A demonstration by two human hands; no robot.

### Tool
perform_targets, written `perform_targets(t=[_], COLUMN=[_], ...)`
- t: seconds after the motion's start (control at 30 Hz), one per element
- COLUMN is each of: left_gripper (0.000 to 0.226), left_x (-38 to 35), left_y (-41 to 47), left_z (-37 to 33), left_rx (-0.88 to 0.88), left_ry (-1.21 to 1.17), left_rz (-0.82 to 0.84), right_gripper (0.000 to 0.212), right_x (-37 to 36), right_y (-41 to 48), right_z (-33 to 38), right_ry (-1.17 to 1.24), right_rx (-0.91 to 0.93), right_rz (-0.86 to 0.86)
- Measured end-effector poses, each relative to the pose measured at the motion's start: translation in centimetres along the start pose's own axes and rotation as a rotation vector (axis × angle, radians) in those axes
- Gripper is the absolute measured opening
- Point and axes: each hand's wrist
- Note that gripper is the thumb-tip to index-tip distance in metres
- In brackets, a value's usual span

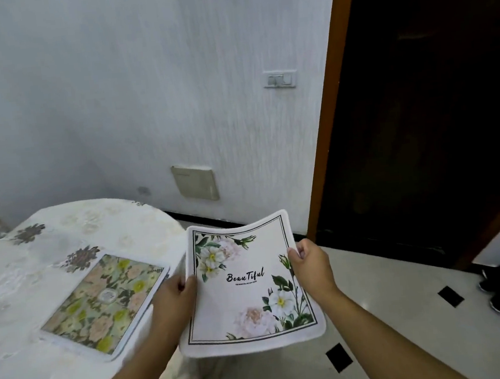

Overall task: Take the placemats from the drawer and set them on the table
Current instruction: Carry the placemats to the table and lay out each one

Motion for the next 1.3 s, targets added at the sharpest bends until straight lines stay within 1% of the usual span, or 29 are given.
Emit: perform_targets(t=[0.13, 0.27, 0.4, 0.5, 0.63, 0.73, 0.9, 0.97, 1.1, 1.2, 1.3], left_gripper=[0.040, 0.028, 0.029, 0.028, 0.032, 0.031, 0.028, 0.027, 0.026, 0.026, 0.026], left_x=[-4.0, -8.3, -11.9, -14.2, -17.4, -19.7, -21.3, -21.4, -20.9, -20.3, -20.0], left_y=[4.6, 9.8, 14.0, 16.8, 20.7, 23.5, 25.9, 26.7, 28.6, 30.8, 34.3], left_z=[-2.5, -4.4, -6.2, -8.0, -9.3, -10.3, -13.2, -14.1, -13.7, -12.6, -10.4], left_rx=[-0.007, 0.022, 0.068, 0.101, 0.154, 0.236, 0.385, 0.439, 0.556, 0.585, 0.609], left_ry=[-0.086, -0.134, -0.147, -0.153, -0.141, -0.115, -0.107, -0.095, -0.099, -0.080, -0.090], left_rz=[-0.032, -0.027, -0.065, -0.099, -0.186, -0.273, -0.433, -0.487, -0.629, -0.704, -0.775], right_gripper=[0.029, 0.033, 0.033, 0.031, 0.029, 0.031, 0.032, 0.031, 0.031, 0.029, 0.029], right_x=[-1.8, -3.1, -5.4, -8.0, -12.6, -16.5, -22.6, -25.2, -30.9, -35.3, -39.9], right_y=[6.6, 13.7, 19.7, 24.0, 30.8, 36.9, 44.8, 46.5, 48.1, 48.4, 48.9], right_z=[-0.2, 0.3, 1.1, 1.6, 1.6, 1.9, 4.6, 6.2, 9.6, 12.0, 14.1], right_ry=[-0.055, -0.122, -0.139, -0.137, -0.122, -0.106, -0.068, -0.067, -0.044, -0.020, -0.018], right_rx=[0.018, 0.039, 0.032, 0.040, 0.063, 0.120, 0.226, 0.275, 0.398, 0.440, 0.460], right_rz=[-0.035, -0.065, -0.013, 0.055, 0.131, 0.207, 0.391, 0.467, 0.614, 0.703, 0.754])
Point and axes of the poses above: each hand's wrist, its own y-axis towards the middle knuckle, its own x-axis out of the back of the hand, z = x × y, and after that the axes turned 15 degrees about -z, right-handed
